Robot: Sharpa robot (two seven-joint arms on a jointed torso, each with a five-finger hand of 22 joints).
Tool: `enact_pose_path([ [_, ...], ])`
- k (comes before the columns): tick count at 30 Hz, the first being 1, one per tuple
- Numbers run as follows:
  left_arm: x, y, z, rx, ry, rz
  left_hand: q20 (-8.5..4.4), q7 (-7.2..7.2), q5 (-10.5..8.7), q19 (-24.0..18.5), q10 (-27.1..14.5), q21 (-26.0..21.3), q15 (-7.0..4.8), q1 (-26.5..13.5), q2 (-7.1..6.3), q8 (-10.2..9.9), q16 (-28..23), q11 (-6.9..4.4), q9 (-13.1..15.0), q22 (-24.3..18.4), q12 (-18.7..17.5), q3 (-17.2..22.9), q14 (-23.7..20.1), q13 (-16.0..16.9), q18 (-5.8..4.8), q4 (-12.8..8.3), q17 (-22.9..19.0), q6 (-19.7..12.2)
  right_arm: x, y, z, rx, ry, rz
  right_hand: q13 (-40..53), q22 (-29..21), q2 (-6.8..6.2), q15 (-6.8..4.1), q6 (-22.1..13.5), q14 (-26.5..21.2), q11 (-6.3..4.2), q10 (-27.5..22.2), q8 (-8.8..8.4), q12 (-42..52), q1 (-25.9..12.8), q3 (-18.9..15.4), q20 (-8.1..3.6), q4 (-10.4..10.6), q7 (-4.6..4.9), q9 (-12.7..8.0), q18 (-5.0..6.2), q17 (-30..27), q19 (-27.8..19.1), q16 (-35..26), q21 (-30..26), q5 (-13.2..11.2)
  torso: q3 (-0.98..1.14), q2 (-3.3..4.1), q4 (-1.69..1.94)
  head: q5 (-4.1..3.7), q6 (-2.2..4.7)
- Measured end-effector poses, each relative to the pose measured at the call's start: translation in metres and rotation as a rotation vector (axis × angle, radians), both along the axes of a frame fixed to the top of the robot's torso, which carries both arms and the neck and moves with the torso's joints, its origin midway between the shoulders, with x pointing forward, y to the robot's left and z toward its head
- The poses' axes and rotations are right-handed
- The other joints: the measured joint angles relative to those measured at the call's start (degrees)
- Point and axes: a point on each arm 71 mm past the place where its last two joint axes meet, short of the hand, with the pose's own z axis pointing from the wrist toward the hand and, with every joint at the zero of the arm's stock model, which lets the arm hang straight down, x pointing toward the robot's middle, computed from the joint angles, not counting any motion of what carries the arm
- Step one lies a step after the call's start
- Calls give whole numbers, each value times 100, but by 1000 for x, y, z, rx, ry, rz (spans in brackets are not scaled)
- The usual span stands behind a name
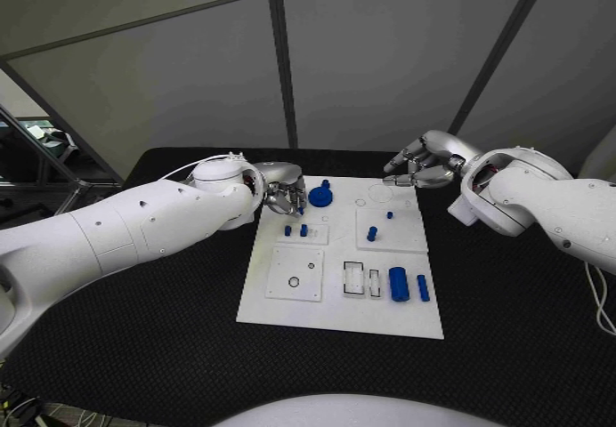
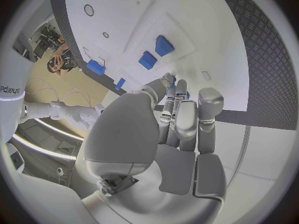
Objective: Assemble the parts on the task board
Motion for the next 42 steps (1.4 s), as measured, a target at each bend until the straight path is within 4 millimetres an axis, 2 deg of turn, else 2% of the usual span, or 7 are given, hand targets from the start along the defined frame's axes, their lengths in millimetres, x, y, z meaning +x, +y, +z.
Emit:
enact_pose_path([
  [23,2,-2,-6,5,18,6,0,0,0,0,0,0,0,-24,-25,-2,0,0,-10,-1,-2,0,0,-16,0,0,-22,-1,0,0,0,0,0,0,0,0,0,0,0,0,0,0,0,0,0,0,0,0,0,-1,0,-1,0,0,0,0,-2,2,0,-8,-13],
  [30,3,-1,-8,7,22,10,0,3,2,0,0,0,0,-119,-120,-48,0,0,-47,-1,-67,0,0,-49,1,0,-55,-3,0,0,0,0,0,0,-6,0,0,0,0,0,0,0,0,0,0,15,0,-15,0,0,0,-4,0,-7,0,0,1,2,0,-3,-14],
  [33,2,0,-10,12,28,14,0,47,2,0,-22,0,0,-158,-158,-81,-23,22,-88,3,-91,0,0,-61,0,0,-93,-126,0,0,0,0,0,-1,-53,0,0,0,0,0,0,0,0,-7,0,17,0,-17,0,4,0,-23,0,-22,0,0,1,2,0,-2,-15],
  [37,2,1,-11,14,29,18,22,82,2,-22,-22,-1,0,-188,-188,-110,-23,22,-244,3,-114,32,0,-91,0,-32,-158,-599,0,-1,0,-1,0,-2,-92,0,0,0,0,0,0,0,0,-46,0,18,0,-18,0,4,0,-24,0,-22,-22,0,1,1,1,-8,-13],
  [42,2,2,-10,15,28,22,22,101,2,-22,-22,-1,0,-188,-250,-110,-44,22,-340,3,-139,64,0,-102,0,-31,-199,-827,1,-1,0,-1,0,-3,-303,0,-25,0,0,0,20,-91,0,-286,-25,32,0,-13,0,4,9,-54,0,-50,-51,0,1,-1,2,-11,-10],
])
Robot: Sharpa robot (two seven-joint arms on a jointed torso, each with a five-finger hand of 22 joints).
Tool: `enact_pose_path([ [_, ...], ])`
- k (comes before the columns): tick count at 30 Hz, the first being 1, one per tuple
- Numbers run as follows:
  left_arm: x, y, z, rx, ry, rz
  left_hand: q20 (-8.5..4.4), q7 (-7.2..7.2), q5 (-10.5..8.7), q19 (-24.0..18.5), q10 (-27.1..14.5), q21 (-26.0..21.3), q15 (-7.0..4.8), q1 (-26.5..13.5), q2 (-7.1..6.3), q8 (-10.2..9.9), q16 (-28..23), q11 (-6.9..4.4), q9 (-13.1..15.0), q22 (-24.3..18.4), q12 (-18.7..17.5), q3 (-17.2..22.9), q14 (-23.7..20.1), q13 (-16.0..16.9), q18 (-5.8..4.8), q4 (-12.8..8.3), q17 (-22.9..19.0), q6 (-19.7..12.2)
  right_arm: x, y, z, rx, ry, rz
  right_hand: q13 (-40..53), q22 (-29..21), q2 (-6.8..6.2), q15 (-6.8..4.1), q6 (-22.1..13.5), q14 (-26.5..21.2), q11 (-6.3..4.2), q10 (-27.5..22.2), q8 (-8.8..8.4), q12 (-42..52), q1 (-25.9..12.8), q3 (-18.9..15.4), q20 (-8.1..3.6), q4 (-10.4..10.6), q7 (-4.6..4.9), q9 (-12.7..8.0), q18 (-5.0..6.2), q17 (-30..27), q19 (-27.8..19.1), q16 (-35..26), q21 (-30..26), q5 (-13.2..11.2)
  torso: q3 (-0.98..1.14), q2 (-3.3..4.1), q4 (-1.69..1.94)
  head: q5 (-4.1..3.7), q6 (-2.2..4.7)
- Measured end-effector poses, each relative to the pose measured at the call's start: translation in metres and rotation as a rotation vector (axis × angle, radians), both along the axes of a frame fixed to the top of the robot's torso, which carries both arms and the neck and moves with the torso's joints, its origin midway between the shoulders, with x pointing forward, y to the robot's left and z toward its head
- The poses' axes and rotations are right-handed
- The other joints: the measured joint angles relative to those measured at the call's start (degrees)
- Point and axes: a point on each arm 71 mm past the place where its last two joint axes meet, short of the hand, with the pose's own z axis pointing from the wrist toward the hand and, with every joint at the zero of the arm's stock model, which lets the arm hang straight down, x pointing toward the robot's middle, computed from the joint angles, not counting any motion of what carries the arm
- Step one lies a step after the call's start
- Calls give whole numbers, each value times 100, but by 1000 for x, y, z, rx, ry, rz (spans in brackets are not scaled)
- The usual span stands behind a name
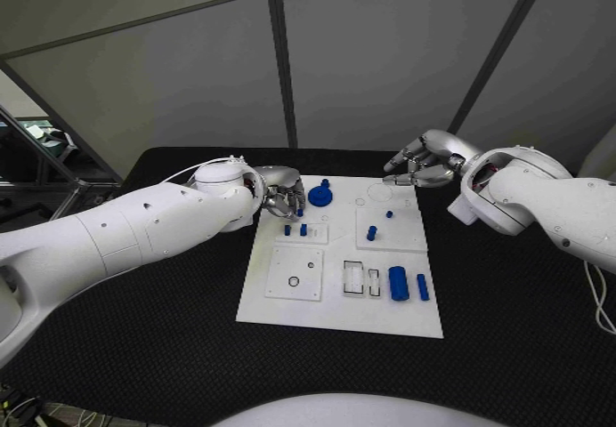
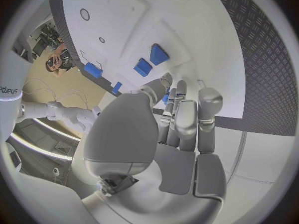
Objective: Assemble the parts on the task board
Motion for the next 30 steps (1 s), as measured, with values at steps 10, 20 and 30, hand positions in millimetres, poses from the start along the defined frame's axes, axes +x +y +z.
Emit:
enact_pose_path([
  [10,0,4,1,-3,-10,8,20,-8,0,-20,-20,-31,0,-22,-26,0,0,20,-188,-5,-24,16,0,-19,0,16,-70,-372,1,-3,-1,-15,-1,-8,-1989,0,-51,0,132,0,24,-944,0,-2358,180,518,-21,-232,24,42,83,-613,-21,-559,-82,-123,-3,-2,4,-10,9],
  [20,1,35,16,-59,-31,72,39,15,0,-536,-235,-766,40,1,-90,99,-670,73,-222,-593,-45,59,-185,-43,2,10,-962,-208,-3,-2,-10,-183,-83,34,-3894,0,-224,104,481,0,238,-775,16,-4420,380,1260,85,-738,130,84,83,-615,0,-571,-49,-294,-2,-10,3,-165,73],
  [30,-11,70,34,-357,41,161,50,66,99,-1260,-285,-1916,62,64,-27,200,-2449,124,-274,-1433,-44,222,-942,-31,2,-96,-2881,118,-10,6,-26,-387,-171,80,-4231,0,-294,165,481,20,257,-757,-21,-4759,310,1312,126,-859,130,56,83,-615,0,-571,-49,-315,0,-4,2,-379,132],
])
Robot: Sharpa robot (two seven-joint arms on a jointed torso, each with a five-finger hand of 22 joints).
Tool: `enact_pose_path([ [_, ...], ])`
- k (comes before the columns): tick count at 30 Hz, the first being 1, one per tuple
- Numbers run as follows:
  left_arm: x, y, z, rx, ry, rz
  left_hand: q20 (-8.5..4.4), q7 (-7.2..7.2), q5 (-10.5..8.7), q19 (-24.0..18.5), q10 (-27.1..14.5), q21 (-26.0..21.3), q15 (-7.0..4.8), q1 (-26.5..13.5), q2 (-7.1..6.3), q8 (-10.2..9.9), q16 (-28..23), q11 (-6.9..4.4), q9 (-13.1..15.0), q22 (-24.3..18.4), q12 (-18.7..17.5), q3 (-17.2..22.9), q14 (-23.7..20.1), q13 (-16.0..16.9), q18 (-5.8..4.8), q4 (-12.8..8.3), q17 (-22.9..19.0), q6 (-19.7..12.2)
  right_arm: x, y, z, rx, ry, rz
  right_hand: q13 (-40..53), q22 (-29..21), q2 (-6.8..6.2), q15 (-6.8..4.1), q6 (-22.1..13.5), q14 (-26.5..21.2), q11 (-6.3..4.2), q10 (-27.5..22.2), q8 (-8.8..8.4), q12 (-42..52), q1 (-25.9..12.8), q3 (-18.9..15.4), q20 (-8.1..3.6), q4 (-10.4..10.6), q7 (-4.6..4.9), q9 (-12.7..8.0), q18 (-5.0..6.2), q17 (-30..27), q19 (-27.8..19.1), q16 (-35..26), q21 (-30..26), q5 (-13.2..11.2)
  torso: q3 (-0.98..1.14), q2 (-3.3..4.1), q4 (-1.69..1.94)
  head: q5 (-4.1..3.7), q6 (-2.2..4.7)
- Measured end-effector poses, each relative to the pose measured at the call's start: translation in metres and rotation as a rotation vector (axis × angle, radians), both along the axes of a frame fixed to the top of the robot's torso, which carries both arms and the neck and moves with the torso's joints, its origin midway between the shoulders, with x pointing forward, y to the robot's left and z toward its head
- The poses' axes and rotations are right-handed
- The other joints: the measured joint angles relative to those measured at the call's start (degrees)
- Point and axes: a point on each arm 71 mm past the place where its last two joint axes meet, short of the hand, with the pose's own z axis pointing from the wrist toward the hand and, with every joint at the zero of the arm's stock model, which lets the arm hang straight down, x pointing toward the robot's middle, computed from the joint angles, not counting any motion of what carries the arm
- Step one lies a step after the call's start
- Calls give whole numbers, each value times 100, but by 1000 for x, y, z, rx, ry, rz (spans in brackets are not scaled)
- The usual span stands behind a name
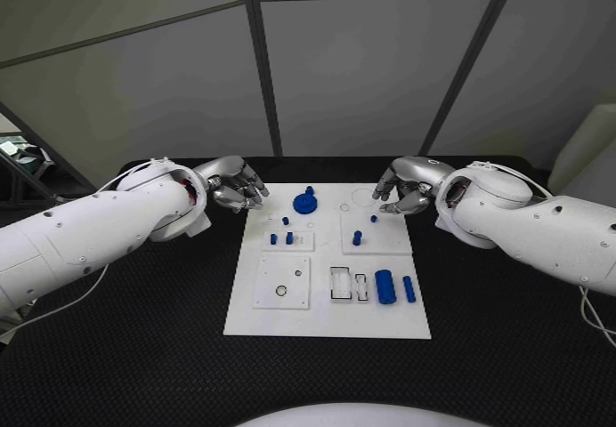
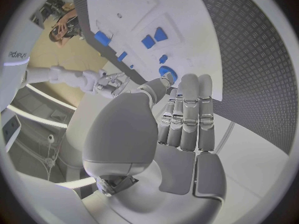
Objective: Assemble the parts on the task board
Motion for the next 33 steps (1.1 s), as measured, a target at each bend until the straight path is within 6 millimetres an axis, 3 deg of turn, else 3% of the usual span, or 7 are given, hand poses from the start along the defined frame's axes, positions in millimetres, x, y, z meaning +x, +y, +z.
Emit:
enact_pose_path([
  [6,-10,1,12,-321,44,15,1,18,64,-6,64,-92,-10,36,36,0,-329,-3,0,-59,50,16,53,17,1,-16,-239,138,-1,4,-9,-70,-16,4,-120,0,-3,21,-14,-21,22,-22,0,-105,-3,15,20,-47,14,-13,0,-29,-20,0,0,0,-3,9,2,-70,16],
  [14,-17,4,16,-632,96,69,0,27,64,-81,84,-179,-6,-4,76,0,-557,17,1,-108,50,5,57,23,0,-27,-388,188,-2,11,-18,-110,-11,8,-194,0,-22,41,-23,0,42,-43,0,-165,-22,16,40,-79,22,-19,-1,-51,0,0,-31,0,-4,14,4,-87,13],
  [22,-19,6,17,-756,112,107,13,49,64,-94,124,-223,0,-4,75,0,-637,17,1,-124,50,-17,63,35,1,-48,-434,210,-3,17,-27,-128,3,18,-293,0,-17,41,-2,0,71,15,0,-231,-21,80,40,-143,42,-19,-1,-17,0,0,-31,0,-5,14,2,-90,-9],
  [33,-19,6,17,-811,117,124,21,28,64,-101,160,-268,1,-20,92,0,-690,11,1,-140,78,-33,63,57,1,-64,-468,230,-3,22,-32,-139,20,26,-437,0,255,41,251,0,-13,341,37,-255,21,243,39,-272,-37,11,-1,64,0,89,56,33,-5,12,-3,-74,-30],
])
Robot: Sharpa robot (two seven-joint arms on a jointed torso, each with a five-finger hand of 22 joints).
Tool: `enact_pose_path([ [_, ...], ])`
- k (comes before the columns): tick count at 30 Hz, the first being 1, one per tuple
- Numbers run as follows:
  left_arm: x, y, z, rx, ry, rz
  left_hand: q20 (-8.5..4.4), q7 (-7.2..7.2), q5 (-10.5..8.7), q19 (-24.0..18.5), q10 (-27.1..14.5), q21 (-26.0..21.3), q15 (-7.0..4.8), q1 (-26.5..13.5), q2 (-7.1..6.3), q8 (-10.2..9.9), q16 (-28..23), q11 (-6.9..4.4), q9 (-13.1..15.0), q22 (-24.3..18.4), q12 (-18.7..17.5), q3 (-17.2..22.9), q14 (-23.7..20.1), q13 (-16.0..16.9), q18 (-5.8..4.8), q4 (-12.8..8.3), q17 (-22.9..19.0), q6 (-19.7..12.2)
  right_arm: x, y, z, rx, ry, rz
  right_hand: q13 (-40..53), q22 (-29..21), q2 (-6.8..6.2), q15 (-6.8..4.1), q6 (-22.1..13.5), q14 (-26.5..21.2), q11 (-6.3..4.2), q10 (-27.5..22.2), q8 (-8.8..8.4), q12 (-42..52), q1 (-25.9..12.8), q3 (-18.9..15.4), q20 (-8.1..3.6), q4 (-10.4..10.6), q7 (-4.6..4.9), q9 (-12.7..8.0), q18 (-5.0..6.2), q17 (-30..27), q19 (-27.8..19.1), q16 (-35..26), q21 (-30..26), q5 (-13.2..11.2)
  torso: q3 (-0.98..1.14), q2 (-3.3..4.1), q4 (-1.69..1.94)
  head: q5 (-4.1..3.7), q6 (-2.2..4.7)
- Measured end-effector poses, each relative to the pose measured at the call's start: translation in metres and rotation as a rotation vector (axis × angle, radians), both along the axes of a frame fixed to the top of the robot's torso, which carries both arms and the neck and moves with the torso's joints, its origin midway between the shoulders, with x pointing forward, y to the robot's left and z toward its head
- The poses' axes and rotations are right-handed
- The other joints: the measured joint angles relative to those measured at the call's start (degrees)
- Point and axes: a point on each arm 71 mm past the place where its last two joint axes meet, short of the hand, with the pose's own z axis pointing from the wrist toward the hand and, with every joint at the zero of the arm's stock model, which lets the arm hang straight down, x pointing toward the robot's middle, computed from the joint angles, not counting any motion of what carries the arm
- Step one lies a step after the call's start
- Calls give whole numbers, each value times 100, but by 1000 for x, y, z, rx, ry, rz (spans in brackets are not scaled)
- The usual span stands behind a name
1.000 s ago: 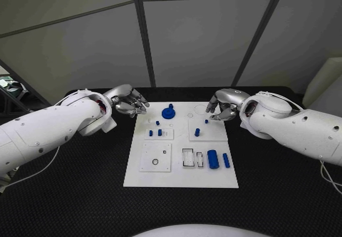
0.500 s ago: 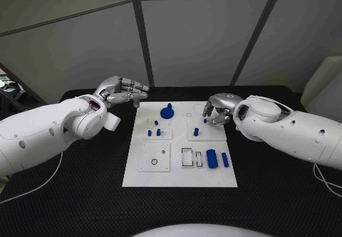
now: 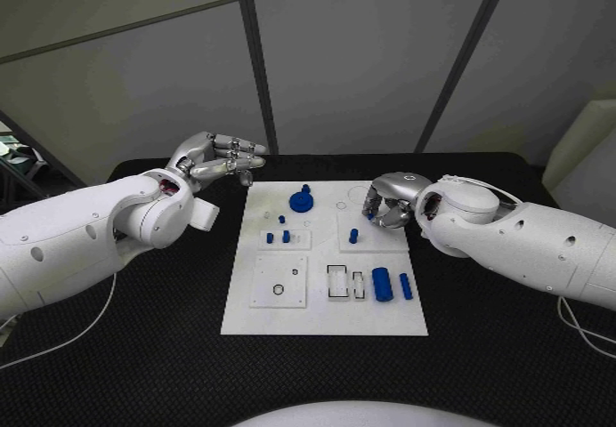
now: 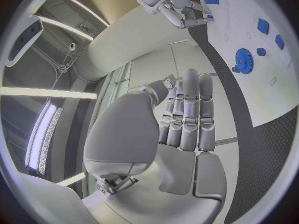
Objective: Assemble the parts on the task board
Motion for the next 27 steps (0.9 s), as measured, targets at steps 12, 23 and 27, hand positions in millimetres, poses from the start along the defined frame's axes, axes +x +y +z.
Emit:
enact_pose_path([
  [12,1,0,0,-20,10,7,0,-1,0,0,0,0,1,-6,6,0,-21,0,0,-6,0,0,0,-1,1,0,-6,-1,1,4,-1,-11,-9,-6,-108,0,269,-64,229,-20,-91,295,28,-43,-20,69,-46,-134,-61,48,0,-93,-3,-6,111,-1,4,-5,-2,-10,-24],
  [23,1,2,-1,-27,15,13,0,0,0,0,-1,0,1,-6,5,0,-45,0,1,-11,0,0,1,7,1,0,-13,-1,-4,7,-2,-15,-48,-9,-155,0,398,-105,291,-20,-109,376,18,-77,27,74,-83,-282,-75,88,-1,-197,0,-34,198,67,5,-9,-2,-35,-31],
  [27,2,2,-1,-28,16,14,-21,-1,0,-20,-1,-24,1,-6,5,0,-45,0,1,-11,0,-18,1,7,1,-18,-27,-1,-8,5,0,-3,-73,-7,-155,0,398,-105,292,-20,-88,396,15,-78,27,74,-83,-282,-75,88,-1,-202,0,-34,200,67,5,-13,-2,-35,-28],
])
